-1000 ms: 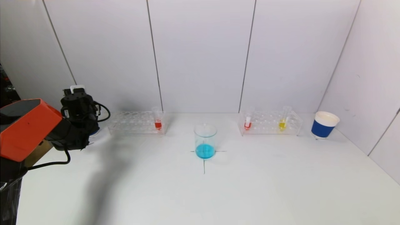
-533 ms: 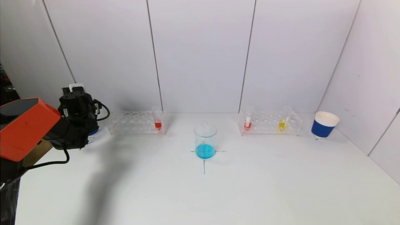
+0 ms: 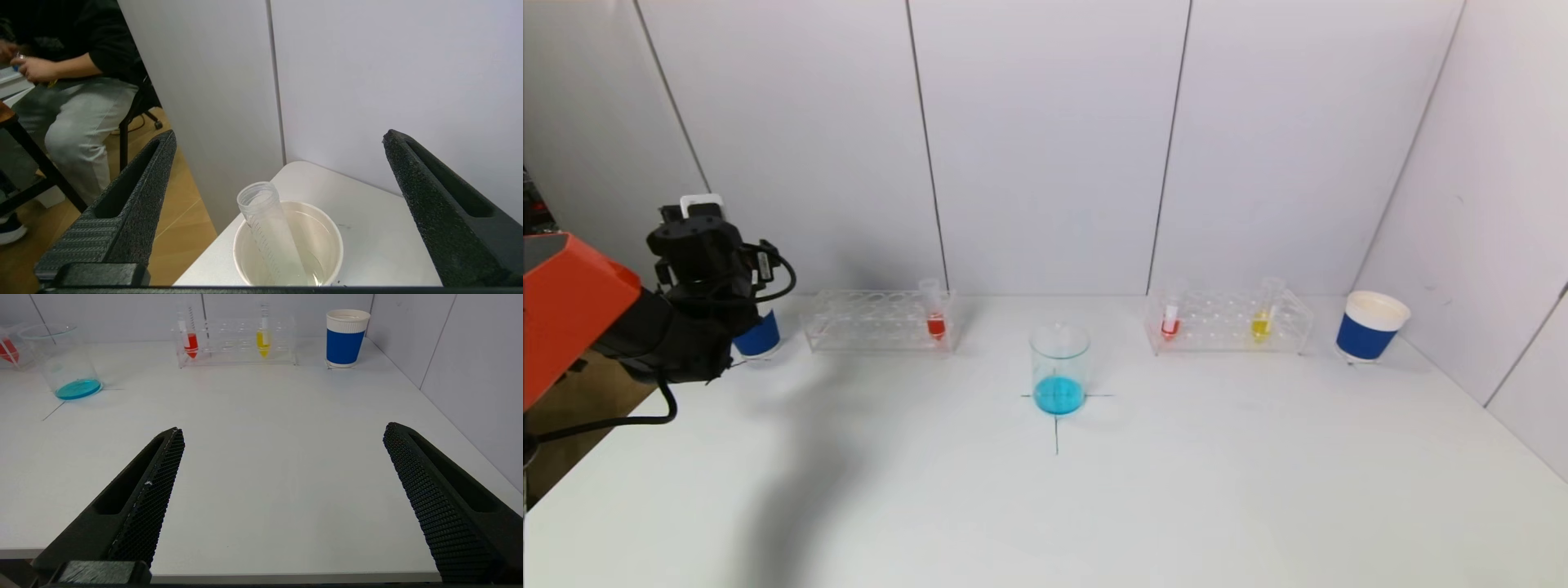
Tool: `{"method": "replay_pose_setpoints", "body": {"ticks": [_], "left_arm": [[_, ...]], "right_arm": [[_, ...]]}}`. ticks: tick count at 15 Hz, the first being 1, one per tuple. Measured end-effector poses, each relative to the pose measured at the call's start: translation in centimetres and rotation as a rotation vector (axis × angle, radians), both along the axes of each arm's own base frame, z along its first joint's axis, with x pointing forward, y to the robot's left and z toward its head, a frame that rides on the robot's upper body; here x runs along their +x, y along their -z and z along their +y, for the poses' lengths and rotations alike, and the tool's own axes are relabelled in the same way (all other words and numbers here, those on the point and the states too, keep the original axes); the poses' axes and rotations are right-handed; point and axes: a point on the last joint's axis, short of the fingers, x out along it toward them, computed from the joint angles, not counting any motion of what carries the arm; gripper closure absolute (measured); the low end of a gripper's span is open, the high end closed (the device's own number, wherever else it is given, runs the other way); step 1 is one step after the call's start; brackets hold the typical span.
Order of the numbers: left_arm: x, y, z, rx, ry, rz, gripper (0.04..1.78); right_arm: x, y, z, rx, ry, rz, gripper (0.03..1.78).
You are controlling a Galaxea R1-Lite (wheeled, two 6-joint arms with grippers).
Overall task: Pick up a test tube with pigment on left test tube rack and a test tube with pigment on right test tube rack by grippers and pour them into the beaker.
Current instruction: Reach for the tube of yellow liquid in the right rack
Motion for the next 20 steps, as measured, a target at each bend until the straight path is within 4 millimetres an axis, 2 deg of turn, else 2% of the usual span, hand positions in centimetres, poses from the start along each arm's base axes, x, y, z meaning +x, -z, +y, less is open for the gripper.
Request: {"method": "replay_pose_setpoints", "body": {"ticks": [3, 6, 10, 15, 20], "left_arm": [[-4.2, -3.7, -1.7, 0.005, 0.086, -0.032, 0.06], [-9.4, -7.3, -3.4, 0.017, 0.184, -0.078, 0.06], [-16.7, -10.5, -5.1, 0.002, 0.266, -0.113, 0.06], [-26.0, -11.8, -6.2, -0.05, 0.384, -0.076, 0.06], [-34.6, -10.1, -6.3, -0.059, 0.435, -0.038, 0.06]], "right_arm": [[0.0, 0.0, 0.0, 0.0, 0.0, 0.0, 0.04], [0.0, 0.0, 0.0, 0.0, 0.0, 0.0, 0.04], [0.0, 0.0, 0.0, 0.0, 0.0, 0.0, 0.04], [0.0, 0.0, 0.0, 0.0, 0.0, 0.0, 0.04], [0.0, 0.0, 0.0, 0.0, 0.0, 0.0, 0.04]]}}
